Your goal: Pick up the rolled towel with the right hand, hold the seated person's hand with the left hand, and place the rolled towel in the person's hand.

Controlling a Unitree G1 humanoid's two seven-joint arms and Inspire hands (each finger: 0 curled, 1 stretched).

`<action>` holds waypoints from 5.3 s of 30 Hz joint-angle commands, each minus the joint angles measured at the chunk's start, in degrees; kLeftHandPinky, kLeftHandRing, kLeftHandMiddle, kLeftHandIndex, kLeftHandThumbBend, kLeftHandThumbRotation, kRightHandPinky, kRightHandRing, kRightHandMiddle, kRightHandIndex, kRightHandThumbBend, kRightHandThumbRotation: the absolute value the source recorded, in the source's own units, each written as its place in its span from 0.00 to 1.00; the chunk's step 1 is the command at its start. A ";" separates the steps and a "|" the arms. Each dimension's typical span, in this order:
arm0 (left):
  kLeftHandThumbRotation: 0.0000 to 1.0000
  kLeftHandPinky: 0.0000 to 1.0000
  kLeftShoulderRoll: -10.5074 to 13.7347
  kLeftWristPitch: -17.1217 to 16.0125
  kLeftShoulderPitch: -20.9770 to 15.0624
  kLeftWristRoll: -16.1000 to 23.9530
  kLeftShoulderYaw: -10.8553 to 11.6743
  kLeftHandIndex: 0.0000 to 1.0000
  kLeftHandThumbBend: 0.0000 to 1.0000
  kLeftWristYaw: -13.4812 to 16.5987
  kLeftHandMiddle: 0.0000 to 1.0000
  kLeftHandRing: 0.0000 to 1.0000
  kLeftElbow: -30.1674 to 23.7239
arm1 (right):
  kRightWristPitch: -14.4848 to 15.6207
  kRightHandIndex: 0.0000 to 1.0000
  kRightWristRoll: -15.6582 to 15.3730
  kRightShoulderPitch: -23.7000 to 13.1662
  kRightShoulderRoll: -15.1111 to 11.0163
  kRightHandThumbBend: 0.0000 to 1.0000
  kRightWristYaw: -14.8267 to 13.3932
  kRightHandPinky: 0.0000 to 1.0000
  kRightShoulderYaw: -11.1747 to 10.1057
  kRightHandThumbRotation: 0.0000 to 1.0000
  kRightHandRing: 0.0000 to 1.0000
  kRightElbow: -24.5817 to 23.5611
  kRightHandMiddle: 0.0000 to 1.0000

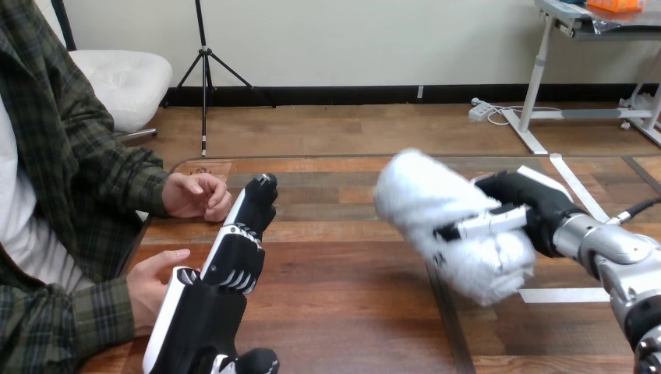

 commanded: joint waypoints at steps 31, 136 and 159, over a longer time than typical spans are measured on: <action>0.62 0.99 5.66 15.70 4.55 23.88 12.47 0.99 1.00 15.39 1.00 1.00 -25.11 | -0.03 0.24 13.96 10.65 2.17 0.75 8.96 0.08 -7.07 0.00 0.13 -26.55 0.19; 0.19 0.66 41.29 29.26 -13.73 52.85 12.30 0.80 1.00 25.87 0.78 0.73 11.69 | 14.00 0.26 27.15 30.34 -4.31 0.78 13.16 0.08 -18.87 0.00 0.14 -72.63 0.21; 0.08 0.61 40.75 26.66 -19.28 59.17 4.27 0.73 1.00 40.45 0.71 0.67 25.07 | 12.47 0.25 30.79 33.19 -4.79 0.81 15.04 0.07 -21.06 0.01 0.13 -76.75 0.20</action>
